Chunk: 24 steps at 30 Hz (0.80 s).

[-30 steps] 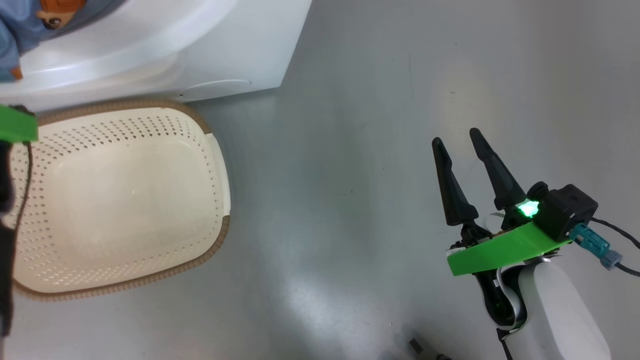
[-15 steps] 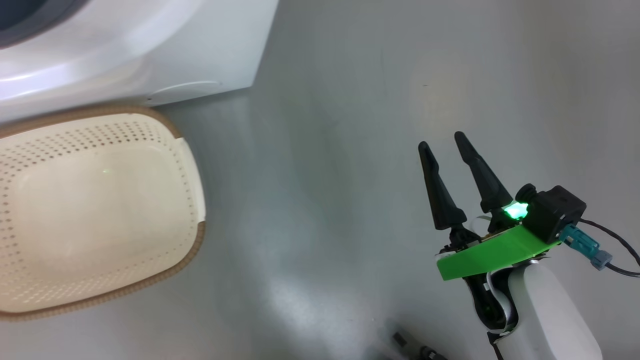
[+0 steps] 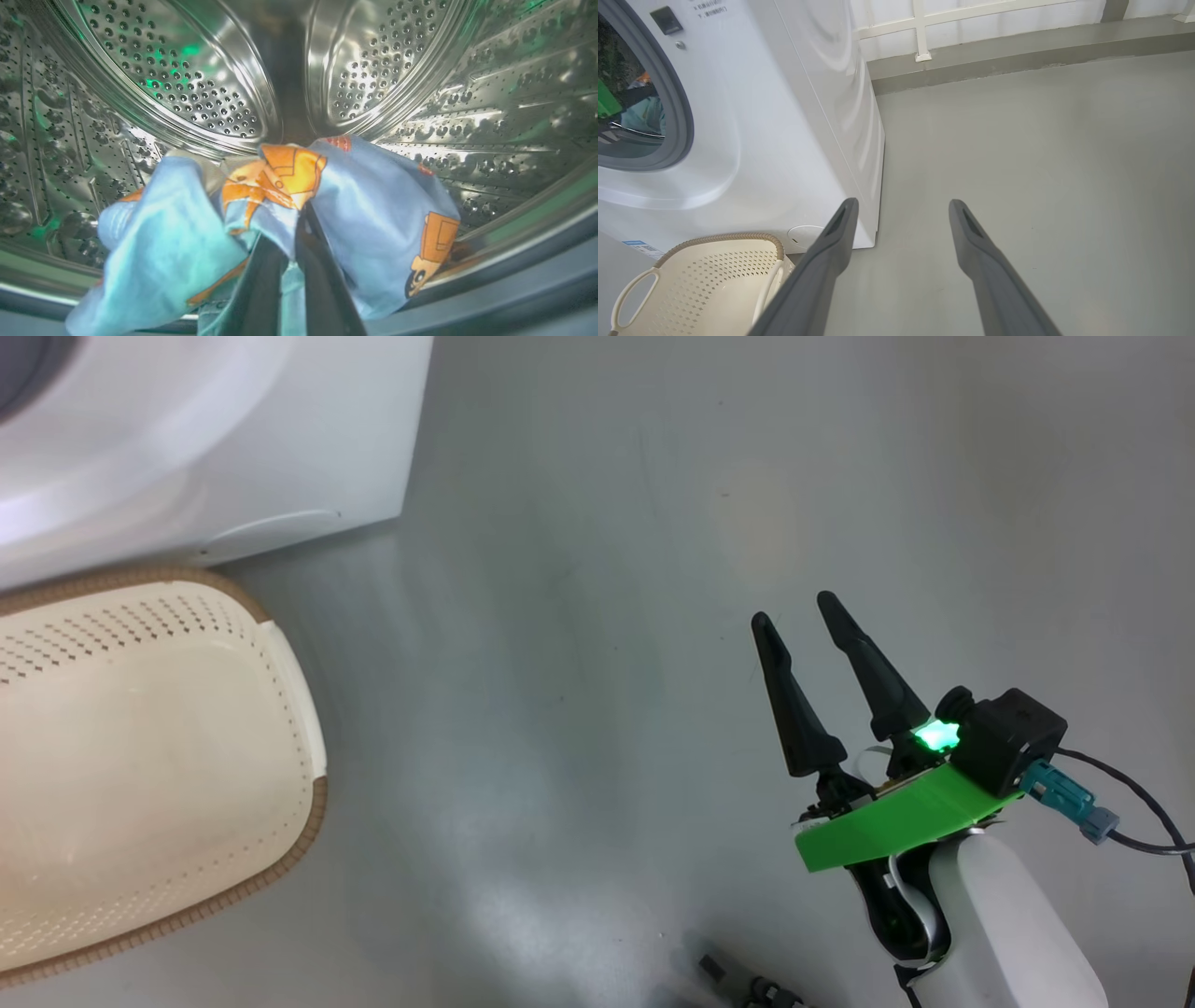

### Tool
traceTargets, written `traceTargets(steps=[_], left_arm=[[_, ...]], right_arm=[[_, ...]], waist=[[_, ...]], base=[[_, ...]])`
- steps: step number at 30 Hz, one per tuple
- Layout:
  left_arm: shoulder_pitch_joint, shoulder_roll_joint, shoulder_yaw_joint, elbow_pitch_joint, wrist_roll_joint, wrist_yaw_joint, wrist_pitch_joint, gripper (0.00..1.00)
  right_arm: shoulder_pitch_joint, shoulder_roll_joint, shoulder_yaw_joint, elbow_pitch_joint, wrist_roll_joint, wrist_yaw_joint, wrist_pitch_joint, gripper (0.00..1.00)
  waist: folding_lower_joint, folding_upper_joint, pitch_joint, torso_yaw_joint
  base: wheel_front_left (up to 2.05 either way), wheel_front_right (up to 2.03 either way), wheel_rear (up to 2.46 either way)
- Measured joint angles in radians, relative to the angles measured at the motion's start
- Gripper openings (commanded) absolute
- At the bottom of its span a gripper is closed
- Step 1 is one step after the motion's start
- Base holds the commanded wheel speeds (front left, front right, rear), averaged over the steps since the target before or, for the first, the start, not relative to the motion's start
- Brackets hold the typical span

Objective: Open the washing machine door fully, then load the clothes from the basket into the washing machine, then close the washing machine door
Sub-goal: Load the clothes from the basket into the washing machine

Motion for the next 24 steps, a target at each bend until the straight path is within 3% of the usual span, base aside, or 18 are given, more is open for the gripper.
traceTargets(steps=[2, 3, 4, 5, 6, 7, 16, 24], left_arm=[[-0.002, -0.002, -0.018, 0.025, -0.002, 0.000, 0.006, 0.00], [-0.002, -0.005, -0.032, 0.038, -0.002, 0.000, 0.022, 0.08], [-0.002, -0.008, -0.044, 0.050, -0.003, 0.000, 0.037, 0.31], [-0.002, -0.012, -0.053, 0.061, -0.010, 0.000, 0.054, 0.46], [-0.002, -0.014, -0.062, 0.067, -0.021, 0.000, 0.072, 0.77], [-0.002, -0.016, -0.074, 0.070, -0.025, 0.000, 0.083, 1.00], [0.006, -0.015, -0.121, 0.062, -0.109, 0.000, 0.087, 1.00], [0.095, -0.041, -0.141, -0.005, -0.248, 0.000, 0.028, 1.00]], right_arm=[[0.000, 0.000, 0.000, 0.000, 0.000, 0.000, 0.000, 1.00], [0.001, 0.000, 0.000, 0.001, 0.000, 0.000, 0.000, 1.00], [0.001, 0.000, 0.000, 0.001, 0.000, 0.000, 0.000, 1.00], [0.001, 0.000, 0.000, 0.002, 0.000, 0.000, 0.000, 1.00], [0.001, 0.000, 0.000, 0.002, 0.000, 0.000, 0.000, 1.00], [0.001, 0.000, 0.000, 0.002, 0.000, 0.000, 0.000, 1.00], [0.001, 0.000, -0.003, 0.006, -0.001, 0.000, 0.000, 1.00], [0.007, 0.000, -0.021, 0.013, -0.016, 0.000, 0.000, 1.00]], waist=[[0.0000, 0.0000, -0.004, -0.002], [0.0000, 0.0000, -0.005, -0.002], [0.0000, 0.0000, -0.007, -0.001], [0.0000, 0.0000, -0.009, 0.001], [0.0000, 0.0000, -0.011, 0.002], [0.0000, 0.0000, -0.012, 0.004], [0.0000, 0.0000, -0.027, 0.022], [0.0000, 0.0000, -0.056, 0.051]], base=[[0.00, 0.00, 0.00], [0.00, 0.00, 0.00], [0.00, 0.00, 0.00], [0.00, 0.00, 0.00], [0.00, 0.00, 0.00], [0.00, 0.00, 0.00], [0.00, 0.00, 0.00], [0.00, 0.00, 0.00]])
